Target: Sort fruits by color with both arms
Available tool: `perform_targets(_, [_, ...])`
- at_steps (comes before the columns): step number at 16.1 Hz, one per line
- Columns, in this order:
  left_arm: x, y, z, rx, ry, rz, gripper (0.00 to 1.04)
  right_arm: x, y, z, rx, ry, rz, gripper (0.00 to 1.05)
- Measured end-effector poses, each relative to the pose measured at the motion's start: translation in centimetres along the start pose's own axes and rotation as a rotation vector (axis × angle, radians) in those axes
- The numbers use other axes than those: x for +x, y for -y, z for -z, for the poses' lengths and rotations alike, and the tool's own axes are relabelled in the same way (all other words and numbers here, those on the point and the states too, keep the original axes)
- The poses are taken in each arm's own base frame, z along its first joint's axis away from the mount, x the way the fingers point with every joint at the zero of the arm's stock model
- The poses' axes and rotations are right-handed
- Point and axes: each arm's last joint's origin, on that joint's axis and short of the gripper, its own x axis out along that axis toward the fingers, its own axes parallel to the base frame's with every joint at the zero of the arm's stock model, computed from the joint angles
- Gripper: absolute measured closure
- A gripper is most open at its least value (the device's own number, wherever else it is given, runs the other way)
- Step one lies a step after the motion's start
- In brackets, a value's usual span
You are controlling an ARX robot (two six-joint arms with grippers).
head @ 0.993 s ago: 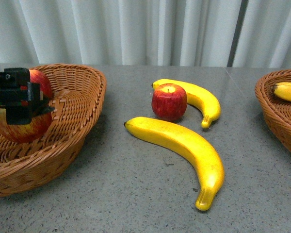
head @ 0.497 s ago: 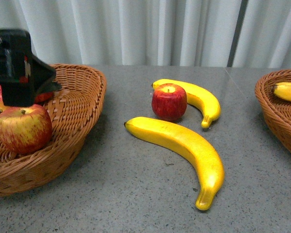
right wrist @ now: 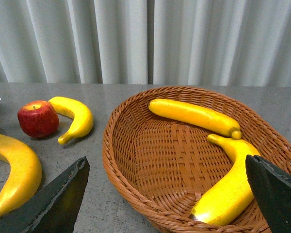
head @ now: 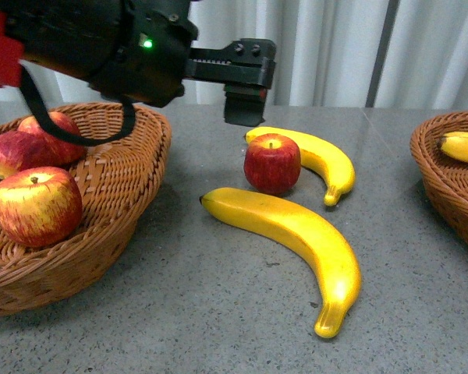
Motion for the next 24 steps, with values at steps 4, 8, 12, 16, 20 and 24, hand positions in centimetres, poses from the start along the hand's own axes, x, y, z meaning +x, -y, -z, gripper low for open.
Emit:
perform_targets(4, [6.1,1.9,-0.7,0.118,-0.028,0.077,0.07,0.0,0.0,0.0,0.000,0.000,0.000,0.07])
perform_targets(8, [8.8,2.1,0.5,0.175,-0.081,0.080,0.07,0.0,0.0,0.0,0.000,0.000,0.000,0.07])
perform_targets(12, [9.7,1.9,1.5,0.169,-0.116,0.097,0.07,0.0,0.0,0.0,0.000,0.000,0.000,0.07])
perform_targets(16, [9.9,1.9,1.8,0.165,-0.137,0.114,0.35,0.0,0.0,0.0,0.000,0.000,0.000,0.07])
perform_targets(20, [8.3,1.5,1.5,0.148,-0.120,0.107,0.42,0.0,0.0,0.0,0.000,0.000,0.000,0.07])
perform_targets(24, [0.7,-2.6,-3.8,-0.011,0.046,-0.115,0.43,0.0,0.0,0.0,0.000,0.000,0.000,0.07])
